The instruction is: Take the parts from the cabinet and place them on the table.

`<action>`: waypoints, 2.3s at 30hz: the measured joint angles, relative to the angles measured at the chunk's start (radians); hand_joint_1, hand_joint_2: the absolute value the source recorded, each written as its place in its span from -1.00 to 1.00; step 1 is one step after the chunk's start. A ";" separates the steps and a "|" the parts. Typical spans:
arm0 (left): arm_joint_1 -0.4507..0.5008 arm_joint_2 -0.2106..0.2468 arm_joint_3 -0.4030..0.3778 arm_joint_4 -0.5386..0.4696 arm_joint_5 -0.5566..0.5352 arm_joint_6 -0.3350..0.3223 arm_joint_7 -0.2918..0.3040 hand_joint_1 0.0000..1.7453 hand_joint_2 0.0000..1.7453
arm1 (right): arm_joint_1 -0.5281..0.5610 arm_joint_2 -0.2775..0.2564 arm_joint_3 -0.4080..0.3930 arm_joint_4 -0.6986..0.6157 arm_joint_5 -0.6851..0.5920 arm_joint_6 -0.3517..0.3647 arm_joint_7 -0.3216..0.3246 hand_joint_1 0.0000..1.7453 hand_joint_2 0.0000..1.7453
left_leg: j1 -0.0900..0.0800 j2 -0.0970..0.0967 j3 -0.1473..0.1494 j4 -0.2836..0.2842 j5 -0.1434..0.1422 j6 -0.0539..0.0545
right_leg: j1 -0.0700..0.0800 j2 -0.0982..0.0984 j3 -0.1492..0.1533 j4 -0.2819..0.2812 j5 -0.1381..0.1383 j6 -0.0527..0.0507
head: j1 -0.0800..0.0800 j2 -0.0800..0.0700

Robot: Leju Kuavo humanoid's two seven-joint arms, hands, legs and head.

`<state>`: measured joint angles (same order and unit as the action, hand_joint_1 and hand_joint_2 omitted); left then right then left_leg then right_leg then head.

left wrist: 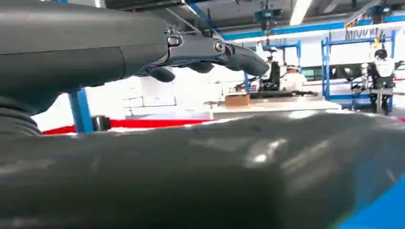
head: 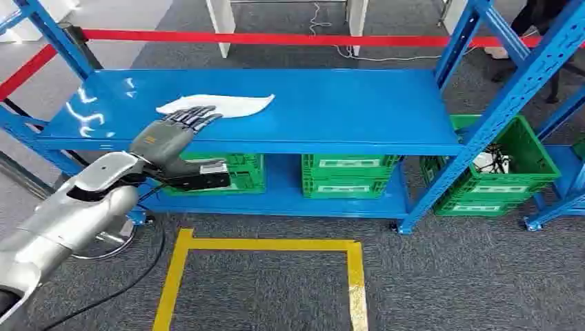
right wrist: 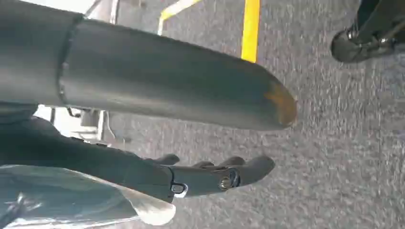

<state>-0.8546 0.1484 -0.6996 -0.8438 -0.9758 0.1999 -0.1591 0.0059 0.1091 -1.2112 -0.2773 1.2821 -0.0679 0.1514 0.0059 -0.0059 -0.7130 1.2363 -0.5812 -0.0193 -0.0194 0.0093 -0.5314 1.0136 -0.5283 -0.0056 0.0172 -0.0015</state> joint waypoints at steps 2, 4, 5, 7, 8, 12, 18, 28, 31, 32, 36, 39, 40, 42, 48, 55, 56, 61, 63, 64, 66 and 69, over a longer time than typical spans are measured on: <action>-0.003 0.002 -0.002 0.000 0.003 0.000 0.000 -1.00 -1.00 | -0.001 0.002 -0.003 0.000 0.001 -0.001 -0.009 -1.00 -1.00 | -0.008 0.001 0.028 -0.160 0.154 0.023 | 0.000 0.000 0.030 -0.003 -0.025 0.005 | 0.000 0.000; -0.004 0.003 -0.006 0.006 0.005 -0.006 0.000 -1.00 -1.00 | -0.002 0.008 -0.010 0.000 0.001 -0.003 -0.013 -1.00 -1.00 | -0.018 0.002 0.036 -0.208 0.173 0.035 | 0.002 0.007 0.041 -0.009 -0.045 0.020 | -0.005 0.000; -0.005 0.003 -0.007 0.006 0.006 -0.006 0.000 -1.00 -1.00 | -0.006 0.008 -0.011 0.000 0.002 -0.005 -0.014 -1.00 -1.00 | -0.021 0.002 0.038 -0.208 0.178 0.035 | 0.000 0.003 0.051 -0.015 -0.050 0.026 | -0.010 0.000; -0.011 0.002 -0.007 0.005 0.005 -0.005 0.000 -1.00 -1.00 | -0.003 0.009 -0.011 -0.001 0.002 -0.005 -0.013 -1.00 -1.00 | -0.020 -0.002 0.061 -0.223 0.169 0.052 | 0.001 -0.001 0.072 -0.010 -0.036 0.040 | -0.010 0.000; -0.013 -0.001 -0.006 0.005 0.005 -0.004 0.000 -1.00 -1.00 | -0.005 0.009 -0.012 -0.002 0.002 -0.005 -0.013 -1.00 -1.00 | -0.011 -0.003 0.089 -0.238 0.168 0.053 | 0.000 0.000 0.065 -0.003 -0.048 0.042 | -0.008 0.000; -0.019 -0.005 -0.010 0.006 0.006 -0.004 -0.002 -1.00 -1.00 | -0.011 0.011 -0.018 -0.003 0.002 -0.003 -0.015 -1.00 -1.00 | -0.012 -0.006 0.124 -0.245 0.136 0.062 | 0.000 -0.003 -0.117 0.265 -0.117 0.051 | 0.000 0.000; -0.008 -0.008 -0.013 0.012 0.006 -0.004 -0.003 -1.00 -1.00 | 0.003 0.011 -0.027 -0.006 0.002 -0.003 -0.015 -1.00 -1.00 | -0.015 -0.009 0.216 -0.243 0.053 0.048 | 0.002 -0.005 -0.168 0.009 0.133 0.042 | 0.004 0.000; 0.018 -0.011 -0.013 0.023 0.032 -0.010 -0.023 -1.00 -1.00 | -0.001 0.017 -0.035 -0.015 0.011 -0.002 -0.031 -1.00 -1.00 | 0.000 -0.006 0.050 0.065 -0.071 -0.007 | -0.001 -0.003 -0.074 -0.004 0.073 -0.002 | -0.003 0.000; 0.022 -0.011 -0.014 0.024 0.060 -0.025 -0.055 -1.00 -1.00 | -0.001 0.018 -0.036 -0.015 0.026 -0.002 -0.042 -1.00 -1.00 | 0.003 -0.005 0.053 -0.050 0.049 -0.006 | -0.001 -0.001 -0.042 -0.002 0.049 0.000 | -0.003 0.000; 0.022 -0.011 -0.014 0.024 0.067 -0.027 -0.061 -1.00 1.00 | -0.003 0.018 -0.037 -0.015 0.027 -0.002 -0.045 -1.00 -1.00 | 0.002 -0.004 0.078 -0.145 0.127 -0.001 | -0.001 0.000 -0.030 -0.003 0.042 0.003 | -0.003 0.000; 0.025 -0.014 -0.019 0.023 0.082 -0.032 -0.072 -1.00 1.00 | -0.009 0.019 -0.045 -0.015 0.035 -0.002 -0.048 -1.00 -1.00 | -0.011 -0.001 0.093 -0.224 0.154 0.022 | -0.001 0.001 -0.032 -0.007 0.031 0.024 | 0.000 0.000; 0.022 -0.014 -0.019 0.017 0.090 -0.036 -0.072 -1.00 1.00 | -0.008 0.019 -0.052 -0.015 0.040 -0.002 -0.048 -1.00 -1.00 | -0.002 0.000 0.108 -0.247 0.160 0.038 | 0.000 -0.003 -0.037 0.003 0.010 0.041 | -0.003 0.000; 0.020 -0.018 -0.019 0.014 0.095 -0.039 -0.073 -1.00 1.00 | -0.009 0.019 -0.053 -0.015 0.040 -0.002 -0.048 -1.00 -1.00 | -0.001 0.000 0.109 -0.248 0.159 0.046 | 0.000 -0.004 -0.060 0.054 -0.018 0.043 | 0.002 0.000; 0.023 -0.022 -0.023 0.014 0.095 -0.045 -0.074 -1.00 1.00 | -0.012 0.021 -0.054 -0.015 0.041 -0.001 -0.048 -1.00 -1.00 | -0.003 0.000 0.110 -0.248 0.155 0.052 | -0.002 -0.004 -0.146 0.222 -0.091 0.049 | 0.001 0.000; 0.023 -0.022 -0.041 0.018 0.080 -0.086 -0.064 -1.00 1.00 | -0.012 0.021 -0.061 -0.017 0.042 -0.001 -0.053 -1.00 -1.00 | 0.000 -0.004 0.122 -0.232 0.133 0.040 | -0.007 -0.009 -0.086 0.028 0.069 0.055 | 0.002 0.000; -0.005 -0.005 -0.071 0.060 0.033 -0.094 -0.035 -1.00 1.00 | -0.014 0.028 -0.082 -0.019 0.055 0.002 -0.060 -1.00 -1.00 | -0.006 -0.002 0.095 -0.174 0.093 0.011 | -0.009 -0.003 -0.062 0.012 0.045 0.019 | -0.003 0.000; -0.015 -0.003 -0.079 0.072 0.028 -0.095 -0.035 -1.00 1.00 | -0.015 0.028 -0.085 -0.021 0.059 0.002 -0.061 -1.00 -1.00 | -0.004 -0.001 0.064 -0.105 0.056 0.006 | -0.009 -0.003 -0.062 0.012 0.044 0.013 | -0.003 0.000; -0.026 0.003 -0.105 0.114 0.018 -0.110 -0.035 -1.00 1.00 | -0.015 0.029 -0.097 -0.023 0.061 0.002 -0.064 -1.00 -1.00 | -0.002 -0.001 -0.018 0.054 0.040 0.006 | -0.008 -0.002 -0.054 0.013 0.039 0.008 | -0.003 0.000; -0.038 0.004 -0.112 0.121 0.018 -0.110 -0.035 -1.00 1.00 | -0.016 0.030 -0.101 -0.023 0.061 0.002 -0.065 -1.00 -1.00 | -0.002 -0.001 0.063 -0.125 0.139 0.017 | -0.008 -0.002 -0.044 0.013 0.035 0.011 | -0.003 0.000; -0.045 0.004 -0.114 0.125 0.018 -0.110 -0.035 -1.00 1.00 | -0.016 0.030 -0.102 -0.023 0.061 0.002 -0.065 -1.00 -1.00 | -0.005 -0.002 0.093 -0.185 0.150 0.022 | -0.006 -0.002 -0.044 0.012 0.032 0.015 | -0.003 0.000; -0.056 0.004 -0.117 0.130 0.015 -0.112 -0.035 -1.00 1.00 | -0.019 0.030 -0.103 -0.023 0.061 0.002 -0.066 -1.00 -1.00 | -0.009 -0.002 0.100 -0.211 0.134 0.027 | -0.002 -0.002 -0.053 0.014 0.033 0.025 | -0.002 0.000; -0.057 0.003 -0.126 0.133 0.014 -0.112 -0.035 -1.00 1.00 | -0.019 0.029 -0.103 -0.024 0.061 0.003 -0.066 -1.00 -1.00 | 0.001 -0.002 0.104 -0.225 0.142 0.039 | -0.005 -0.003 -0.058 0.010 0.028 0.044 | 0.000 0.000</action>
<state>-0.9118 0.1515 -0.8255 -0.7111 -0.9613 0.0881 -0.1942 -0.0127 0.1385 -1.3142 -0.3010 1.3428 -0.0648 0.0858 0.0065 -0.0076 -0.6087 1.0111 -0.4396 0.0200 -0.0240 0.0062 -0.5896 1.0233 -0.5005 0.0382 0.0168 -0.0015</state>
